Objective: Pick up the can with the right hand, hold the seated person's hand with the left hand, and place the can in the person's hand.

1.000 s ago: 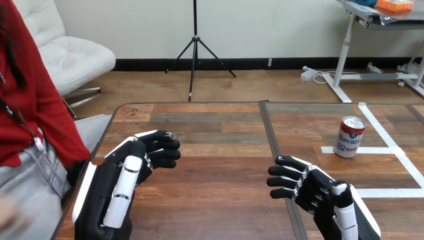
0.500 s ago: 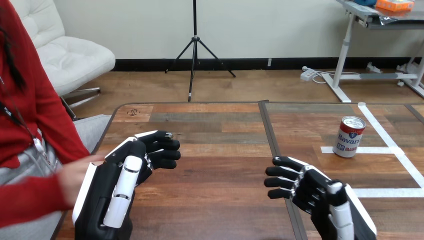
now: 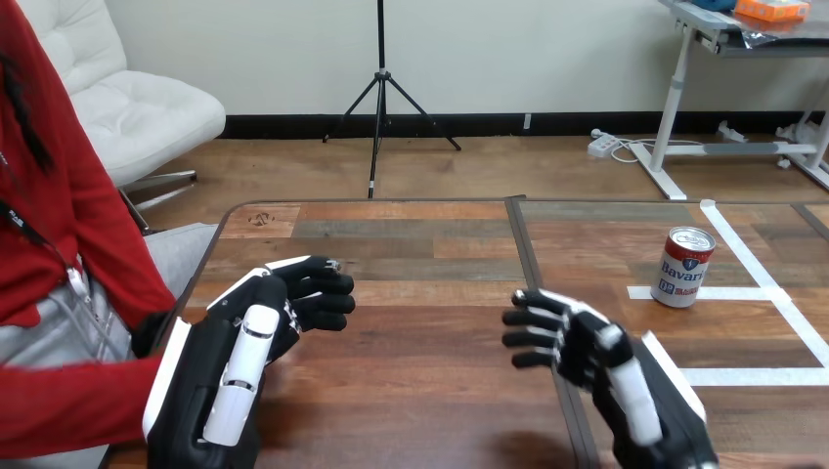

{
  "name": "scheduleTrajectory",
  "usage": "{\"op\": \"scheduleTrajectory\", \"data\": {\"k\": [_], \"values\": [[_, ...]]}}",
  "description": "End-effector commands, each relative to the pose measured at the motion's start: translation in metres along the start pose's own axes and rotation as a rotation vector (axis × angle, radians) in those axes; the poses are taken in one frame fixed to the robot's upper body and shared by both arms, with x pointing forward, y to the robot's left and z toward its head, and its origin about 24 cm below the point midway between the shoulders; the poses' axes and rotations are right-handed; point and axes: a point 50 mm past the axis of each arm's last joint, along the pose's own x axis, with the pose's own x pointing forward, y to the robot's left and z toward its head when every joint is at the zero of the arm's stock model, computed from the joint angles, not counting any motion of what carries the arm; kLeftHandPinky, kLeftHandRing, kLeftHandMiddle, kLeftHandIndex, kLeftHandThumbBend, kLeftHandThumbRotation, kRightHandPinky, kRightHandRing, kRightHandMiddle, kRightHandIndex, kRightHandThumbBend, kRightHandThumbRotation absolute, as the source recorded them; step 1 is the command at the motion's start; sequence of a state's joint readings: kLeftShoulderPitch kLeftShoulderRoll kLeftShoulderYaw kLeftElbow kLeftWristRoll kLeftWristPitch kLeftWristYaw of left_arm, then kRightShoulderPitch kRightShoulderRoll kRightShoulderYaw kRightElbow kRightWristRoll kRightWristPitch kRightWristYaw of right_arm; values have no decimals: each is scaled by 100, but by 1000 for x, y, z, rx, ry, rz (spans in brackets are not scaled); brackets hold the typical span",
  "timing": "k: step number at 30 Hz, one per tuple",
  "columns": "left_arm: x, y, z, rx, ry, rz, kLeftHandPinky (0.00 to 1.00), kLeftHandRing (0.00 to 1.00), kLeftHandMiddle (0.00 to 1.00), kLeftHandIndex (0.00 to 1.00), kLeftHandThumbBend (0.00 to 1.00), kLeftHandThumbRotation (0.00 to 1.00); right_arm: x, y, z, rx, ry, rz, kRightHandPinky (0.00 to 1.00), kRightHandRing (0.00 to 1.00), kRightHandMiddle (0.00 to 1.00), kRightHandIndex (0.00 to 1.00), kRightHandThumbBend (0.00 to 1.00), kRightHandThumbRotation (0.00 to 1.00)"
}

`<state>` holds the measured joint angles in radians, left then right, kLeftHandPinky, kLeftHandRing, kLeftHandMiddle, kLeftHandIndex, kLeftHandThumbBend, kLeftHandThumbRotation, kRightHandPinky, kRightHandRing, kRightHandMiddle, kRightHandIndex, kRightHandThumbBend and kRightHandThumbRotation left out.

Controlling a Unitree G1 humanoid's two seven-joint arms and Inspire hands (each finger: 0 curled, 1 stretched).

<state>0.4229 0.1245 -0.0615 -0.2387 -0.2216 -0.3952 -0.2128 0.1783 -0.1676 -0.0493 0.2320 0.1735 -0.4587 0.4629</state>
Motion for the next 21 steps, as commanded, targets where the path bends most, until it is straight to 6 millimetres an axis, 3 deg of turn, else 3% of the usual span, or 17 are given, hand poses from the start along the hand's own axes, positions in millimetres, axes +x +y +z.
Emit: {"op": "scheduleTrajectory", "data": {"k": [1,21], "values": [[16,-3,9,5,-77,-19,63,64,65,63,44,88,57,-22,42,-157,-149,-6,69,75,78,79,90,100],[16,-1,9,24,-71,-17,63,64,65,62,44,88,122,-63,92,-449,-208,-97,71,78,79,80,85,100]]}}
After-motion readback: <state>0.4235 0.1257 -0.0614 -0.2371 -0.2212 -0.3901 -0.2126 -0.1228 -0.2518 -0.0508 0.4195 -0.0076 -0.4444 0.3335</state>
